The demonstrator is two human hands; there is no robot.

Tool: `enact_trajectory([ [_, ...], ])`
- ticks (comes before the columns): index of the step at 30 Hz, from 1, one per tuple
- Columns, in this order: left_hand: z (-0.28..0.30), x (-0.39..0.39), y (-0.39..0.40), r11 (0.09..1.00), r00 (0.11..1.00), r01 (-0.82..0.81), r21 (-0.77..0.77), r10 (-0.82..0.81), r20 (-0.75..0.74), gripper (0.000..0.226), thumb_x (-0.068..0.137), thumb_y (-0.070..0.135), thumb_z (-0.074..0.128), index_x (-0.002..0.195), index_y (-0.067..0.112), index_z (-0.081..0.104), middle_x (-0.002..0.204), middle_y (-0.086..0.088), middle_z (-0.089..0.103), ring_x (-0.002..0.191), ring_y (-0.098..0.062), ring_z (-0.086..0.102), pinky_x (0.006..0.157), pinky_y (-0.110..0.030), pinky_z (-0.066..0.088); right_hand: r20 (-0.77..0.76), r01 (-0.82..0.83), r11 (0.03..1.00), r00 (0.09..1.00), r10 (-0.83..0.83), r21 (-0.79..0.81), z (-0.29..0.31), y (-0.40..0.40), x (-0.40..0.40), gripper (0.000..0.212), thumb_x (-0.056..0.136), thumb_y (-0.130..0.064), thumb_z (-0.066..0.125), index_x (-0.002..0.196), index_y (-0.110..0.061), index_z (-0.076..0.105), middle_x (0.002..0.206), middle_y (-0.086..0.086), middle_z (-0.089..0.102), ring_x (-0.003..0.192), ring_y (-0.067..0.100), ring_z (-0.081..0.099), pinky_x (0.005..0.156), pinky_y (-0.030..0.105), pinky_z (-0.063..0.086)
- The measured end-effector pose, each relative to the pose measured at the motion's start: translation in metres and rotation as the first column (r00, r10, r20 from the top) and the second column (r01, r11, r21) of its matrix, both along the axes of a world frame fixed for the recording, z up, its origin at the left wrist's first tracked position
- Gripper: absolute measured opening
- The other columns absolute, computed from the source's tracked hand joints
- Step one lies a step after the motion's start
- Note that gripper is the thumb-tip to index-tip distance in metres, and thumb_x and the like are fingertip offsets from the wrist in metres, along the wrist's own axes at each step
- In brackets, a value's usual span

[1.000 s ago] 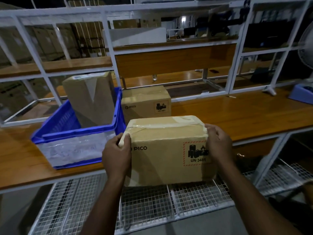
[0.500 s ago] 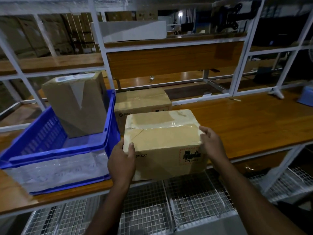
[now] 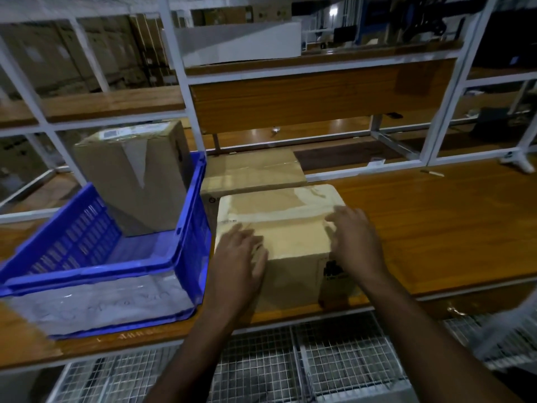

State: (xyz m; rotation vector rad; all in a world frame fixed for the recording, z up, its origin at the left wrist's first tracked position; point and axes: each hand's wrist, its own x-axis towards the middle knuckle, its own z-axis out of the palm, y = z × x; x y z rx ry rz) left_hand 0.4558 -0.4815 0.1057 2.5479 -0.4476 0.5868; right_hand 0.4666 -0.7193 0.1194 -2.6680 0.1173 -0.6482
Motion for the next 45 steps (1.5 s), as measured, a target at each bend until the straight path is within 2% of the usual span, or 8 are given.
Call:
enact_trajectory([
  [6,0.008,0.0,-0.019,0.993,0.994,0.05,0.105,-0.039,-0.107,0.068,0.096,0.062,0.026,0.139,0.023,0.06,0.142,0.003,0.059,0.132,-0.011,0.05,0.113,-0.03,0.033,-0.028,-0.166,0.986,0.986,0.167,0.033,-0.001,0.037,0.003,0.004,0.093,-0.033,0.062,0.093,-0.036,0.065,0.095,-0.015,0.059,0.088,0.001,0.051,0.077,0.021,0.045],
  [14,0.009,0.007,-0.026,0.994,0.995,-0.064,0.094,0.071,-0.073,0.056,0.095,0.064,0.031,0.104,0.029,0.074,0.097,0.012,0.069,0.088,-0.003,0.057,0.076,-0.025,0.048,-0.065,-0.1,0.994,0.993,0.097,-0.053,0.006,0.04,0.024,0.024,0.096,-0.04,0.059,0.085,-0.025,0.074,0.076,-0.009,0.063,0.065,0.005,0.054,0.063,0.021,0.044],
  [22,0.03,0.047,-0.029,0.982,0.992,-0.099,0.158,0.11,-0.065,0.024,0.09,0.046,0.065,0.078,0.026,0.064,0.079,0.009,0.06,0.076,-0.011,0.056,0.065,-0.033,0.048,-0.075,-0.208,0.964,0.977,0.198,-0.164,0.008,0.048,0.044,0.021,0.095,-0.04,0.06,0.108,-0.025,0.068,0.106,-0.004,0.064,0.091,0.01,0.054,0.082,0.027,0.047],
  [24,0.025,0.052,-0.03,0.985,0.995,-0.079,0.155,0.086,-0.04,0.019,0.09,0.045,0.065,0.088,0.026,0.064,0.088,0.01,0.06,0.085,-0.011,0.056,0.07,-0.03,0.048,-0.071,-0.242,0.958,0.97,0.234,-0.154,0.005,0.046,0.045,0.026,0.097,-0.039,0.057,0.119,-0.026,0.063,0.12,-0.004,0.06,0.105,0.012,0.052,0.092,0.029,0.045],
  [26,0.017,0.057,-0.028,0.984,0.998,-0.02,0.177,0.03,-0.053,0.036,0.094,0.046,0.059,0.122,0.024,0.062,0.121,0.004,0.061,0.113,-0.014,0.055,0.092,-0.033,0.049,-0.085,-0.289,0.947,0.956,0.28,-0.138,0.005,0.045,0.046,0.037,0.098,-0.037,0.055,0.134,-0.026,0.055,0.137,-0.004,0.053,0.124,0.014,0.047,0.106,0.032,0.039],
  [29,0.014,0.068,-0.024,0.941,0.964,0.103,0.324,-0.014,-0.267,0.064,0.105,0.05,0.034,0.159,0.018,0.027,0.166,-0.002,0.025,0.154,-0.016,0.016,0.125,-0.046,0.015,-0.223,-0.375,0.909,0.916,0.333,-0.184,0.005,0.047,0.052,0.053,0.104,-0.035,0.043,0.154,-0.023,0.034,0.162,-0.001,0.028,0.149,0.016,0.022,0.123,0.04,0.016],
  [34,0.016,0.074,-0.025,0.891,0.923,0.16,0.425,0.017,-0.383,0.065,0.107,0.05,0.022,0.161,0.014,0.018,0.17,-0.004,0.01,0.156,-0.013,0.003,0.127,-0.044,0.0,-0.43,-0.428,0.881,0.847,0.312,-0.202,0.005,0.045,0.068,0.053,0.106,-0.04,0.029,0.154,-0.018,0.032,0.164,0.001,0.024,0.151,0.015,0.019,0.123,0.046,0.011],
  [45,0.015,0.083,-0.009,0.927,0.909,-0.088,0.365,0.225,-0.351,0.076,0.103,0.061,0.019,0.162,0.013,0.01,0.17,-0.003,0.003,0.156,-0.013,-0.003,0.125,-0.05,-0.007,-0.325,-0.151,0.966,0.943,0.076,-0.212,-0.007,0.023,0.086,0.065,0.1,-0.057,0.028,0.15,-0.017,0.039,0.158,0.003,0.037,0.15,0.019,0.025,0.122,0.057,0.006],
])
